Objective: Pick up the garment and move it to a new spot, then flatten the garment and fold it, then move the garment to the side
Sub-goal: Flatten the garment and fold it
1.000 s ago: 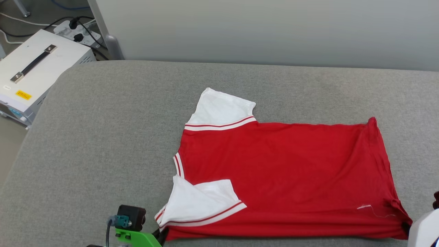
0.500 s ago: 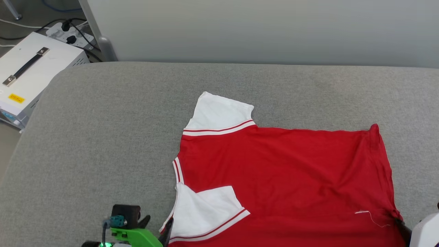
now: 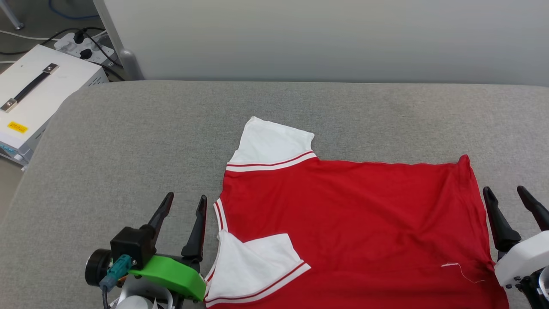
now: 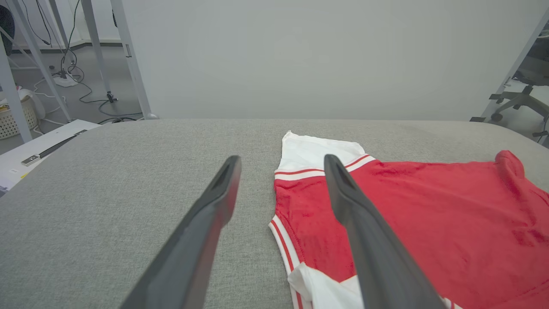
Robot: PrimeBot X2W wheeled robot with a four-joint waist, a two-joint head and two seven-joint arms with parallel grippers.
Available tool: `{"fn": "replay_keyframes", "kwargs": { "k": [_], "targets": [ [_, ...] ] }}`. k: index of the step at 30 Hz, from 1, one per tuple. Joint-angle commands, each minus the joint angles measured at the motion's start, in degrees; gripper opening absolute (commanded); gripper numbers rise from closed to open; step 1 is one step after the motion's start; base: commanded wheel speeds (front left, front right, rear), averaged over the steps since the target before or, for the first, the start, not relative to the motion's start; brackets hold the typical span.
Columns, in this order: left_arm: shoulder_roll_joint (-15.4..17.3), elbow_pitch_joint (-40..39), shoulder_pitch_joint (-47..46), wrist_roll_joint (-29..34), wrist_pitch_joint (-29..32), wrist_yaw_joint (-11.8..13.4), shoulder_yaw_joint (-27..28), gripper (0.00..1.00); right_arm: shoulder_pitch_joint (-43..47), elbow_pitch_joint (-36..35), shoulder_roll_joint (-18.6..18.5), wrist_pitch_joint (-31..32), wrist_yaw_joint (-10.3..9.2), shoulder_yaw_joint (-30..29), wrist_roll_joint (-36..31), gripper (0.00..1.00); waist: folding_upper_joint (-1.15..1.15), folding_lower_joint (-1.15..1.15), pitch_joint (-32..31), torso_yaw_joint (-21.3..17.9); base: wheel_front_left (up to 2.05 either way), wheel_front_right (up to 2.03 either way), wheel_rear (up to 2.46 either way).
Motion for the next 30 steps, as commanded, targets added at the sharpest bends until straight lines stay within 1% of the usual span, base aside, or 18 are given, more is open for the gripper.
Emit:
{"fn": "replay_keyframes", "kwargs": {
  "k": [1,3,6,10,12,17,21,24,28,30],
  "targets": [
    [-0.44,0.25,-0.97,0.70,-0.69,0.03,0.75,1.00,-1.01,-0.90,0.58,-1.82,-0.05,0.01,0.42,1.00,0.39,0.00,0.10,0.01,0.00,0.00,0.00],
    [-1.20,0.54,-0.92,0.99,-1.18,-0.12,1.78,1.00,-0.85,-1.94,0.65,-4.21,-0.05,0.92,-0.19,1.00,0.39,0.00,0.32,-0.15,0.00,0.00,0.00],
    [-1.89,1.25,-0.95,1.64,-1.40,-1.03,2.43,1.00,-0.64,-2.67,0.96,-7.09,-0.05,1.78,-0.97,1.00,0.39,0.00,0.89,-0.50,0.00,0.00,0.00],
    [-3.05,0.89,-1.85,2.64,-1.46,-2.02,3.65,1.00,-0.77,-2.74,1.54,-9.23,-0.05,2.51,-1.73,1.00,0.39,0.00,2.09,-1.23,0.00,0.00,0.00],
    [-3.48,0.76,-2.55,2.66,-1.47,-2.92,4.17,1.00,-0.97,-2.84,1.93,-9.89,-0.05,2.93,-1.81,1.00,0.39,0.00,2.99,-1.80,0.00,0.00,0.00],
    [-2.19,1.49,-7.78,2.99,-0.61,-5.87,4.24,1.00,-2.38,-3.46,2.94,-11.12,-0.05,4.14,-1.98,1.00,0.39,0.00,6.50,-4.24,0.00,0.00,0.00],
    [-0.27,2.03,-14.57,2.25,4.67,-8.36,3.88,1.00,-3.81,-3.77,3.80,-11.74,-0.05,4.79,-2.29,1.00,0.39,0.00,9.99,-6.86,0.00,0.00,0.00],
    [1.28,2.21,-20.74,1.26,8.77,-9.73,4.36,1.00,-5.08,-4.07,4.35,-12.38,-0.05,5.66,-2.44,1.00,0.39,0.00,13.08,-8.97,0.00,0.00,0.00],
    [4.82,4.37,-30.20,0.17,18.61,-11.54,3.48,1.00,-6.95,-4.43,4.70,-13.24,-0.05,7.20,-4.41,1.00,0.39,0.00,17.37,-11.65,0.00,0.00,0.00],
    [6.81,6.25,-34.61,-1.06,24.60,-12.30,2.57,1.00,-7.88,-4.73,5.56,-13.73,-0.05,8.30,-4.76,1.00,0.39,0.00,19.37,-13.11,0.00,0.00,0.00]
  ]
}}
